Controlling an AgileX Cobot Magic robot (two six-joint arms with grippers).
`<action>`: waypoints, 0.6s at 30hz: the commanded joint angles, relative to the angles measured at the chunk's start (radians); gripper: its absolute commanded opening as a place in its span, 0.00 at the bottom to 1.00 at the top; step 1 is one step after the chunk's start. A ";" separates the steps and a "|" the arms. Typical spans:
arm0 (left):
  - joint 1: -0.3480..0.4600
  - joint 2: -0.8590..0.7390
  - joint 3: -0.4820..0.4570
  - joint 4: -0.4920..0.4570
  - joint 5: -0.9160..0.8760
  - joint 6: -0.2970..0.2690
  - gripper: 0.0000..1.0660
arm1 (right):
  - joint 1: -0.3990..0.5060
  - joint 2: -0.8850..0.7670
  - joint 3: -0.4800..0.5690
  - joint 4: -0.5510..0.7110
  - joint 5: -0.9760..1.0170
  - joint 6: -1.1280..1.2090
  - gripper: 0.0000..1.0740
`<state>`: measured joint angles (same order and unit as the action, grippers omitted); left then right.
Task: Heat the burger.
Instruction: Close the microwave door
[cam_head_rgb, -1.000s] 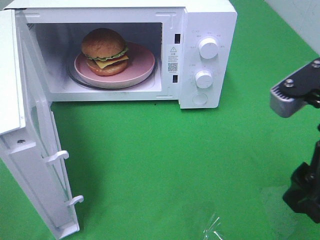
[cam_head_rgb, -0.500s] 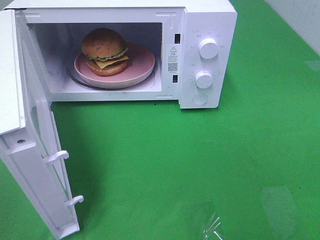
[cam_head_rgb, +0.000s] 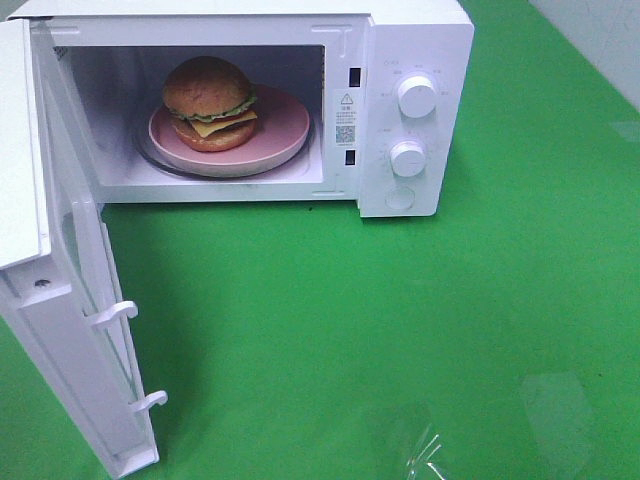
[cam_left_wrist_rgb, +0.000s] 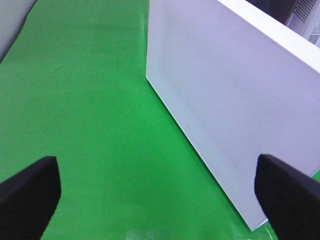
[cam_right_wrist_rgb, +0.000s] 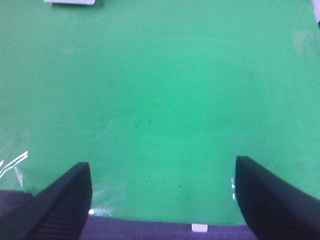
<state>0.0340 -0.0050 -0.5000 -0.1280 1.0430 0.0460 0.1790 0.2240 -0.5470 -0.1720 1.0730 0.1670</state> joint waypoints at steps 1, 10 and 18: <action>-0.006 -0.022 0.002 -0.003 -0.004 0.002 0.91 | -0.015 -0.080 0.032 0.004 -0.054 -0.004 0.71; -0.006 -0.021 0.002 -0.004 -0.004 0.002 0.91 | -0.015 -0.237 0.040 0.007 -0.068 -0.005 0.71; -0.006 -0.021 0.002 -0.003 -0.004 0.002 0.91 | -0.069 -0.254 0.040 0.007 -0.068 -0.006 0.71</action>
<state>0.0340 -0.0050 -0.5000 -0.1280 1.0430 0.0460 0.1420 -0.0040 -0.5090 -0.1640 1.0160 0.1670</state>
